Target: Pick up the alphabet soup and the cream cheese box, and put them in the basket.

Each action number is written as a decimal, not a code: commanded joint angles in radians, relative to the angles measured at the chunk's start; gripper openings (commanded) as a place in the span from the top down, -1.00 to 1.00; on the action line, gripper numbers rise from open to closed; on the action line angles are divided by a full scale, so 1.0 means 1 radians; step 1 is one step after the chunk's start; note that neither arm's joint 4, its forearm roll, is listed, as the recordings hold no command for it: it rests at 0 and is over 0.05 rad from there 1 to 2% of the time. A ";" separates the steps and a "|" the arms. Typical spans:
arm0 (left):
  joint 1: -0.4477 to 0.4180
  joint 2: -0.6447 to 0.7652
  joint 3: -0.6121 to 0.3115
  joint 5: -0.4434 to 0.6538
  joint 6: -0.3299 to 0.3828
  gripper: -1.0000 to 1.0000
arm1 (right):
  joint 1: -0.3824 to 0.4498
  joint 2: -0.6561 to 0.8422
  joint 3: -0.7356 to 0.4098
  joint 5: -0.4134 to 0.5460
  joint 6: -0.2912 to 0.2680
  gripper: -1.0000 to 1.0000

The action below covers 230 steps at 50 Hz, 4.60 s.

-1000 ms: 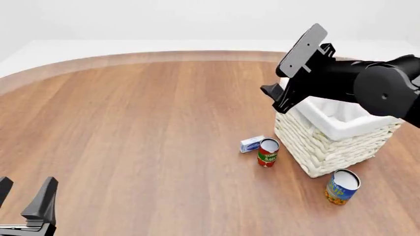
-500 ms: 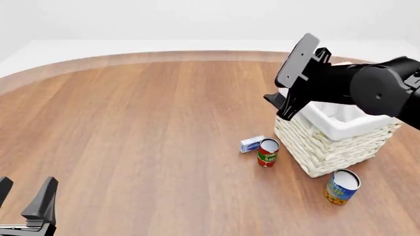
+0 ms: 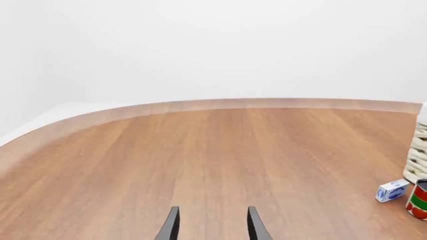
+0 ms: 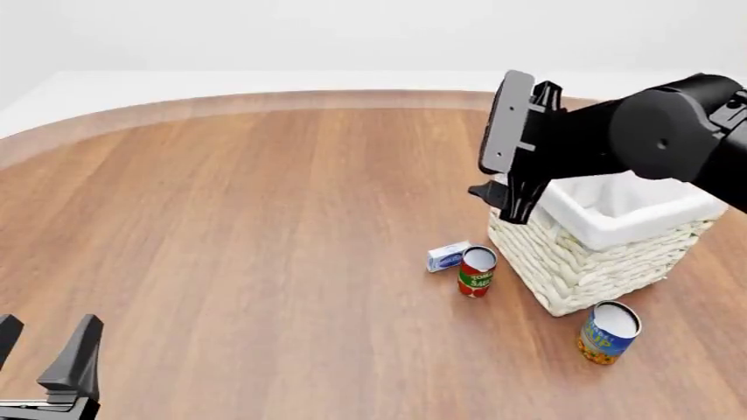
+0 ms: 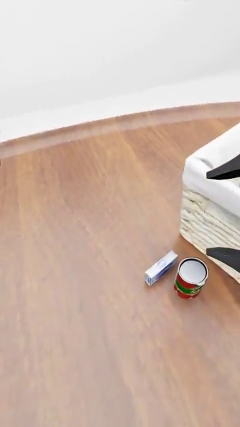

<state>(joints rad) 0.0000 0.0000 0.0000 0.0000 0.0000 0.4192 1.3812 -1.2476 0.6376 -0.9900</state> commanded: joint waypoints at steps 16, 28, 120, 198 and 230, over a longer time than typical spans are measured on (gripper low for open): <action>0.000 0.000 0.000 0.000 0.000 -1.00 | 0.028 0.125 -0.225 0.240 -0.146 -1.00; 0.000 0.000 0.000 0.000 0.000 -1.00 | 0.035 0.327 -0.395 0.313 -0.191 -1.00; 0.000 0.000 0.000 0.000 0.000 -1.00 | 0.059 0.436 -0.272 0.164 -0.122 -1.00; 0.000 0.007 -0.004 -0.002 0.000 -1.00 | 0.079 0.451 -0.136 0.058 -0.097 -1.00; 0.000 0.007 -0.004 -0.002 0.000 -1.00 | 0.042 0.535 -0.159 0.029 -0.107 -1.00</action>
<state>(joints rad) 0.0000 0.0074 -0.0043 -0.0019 0.0000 0.4662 1.8915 -1.3985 0.6738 -1.0978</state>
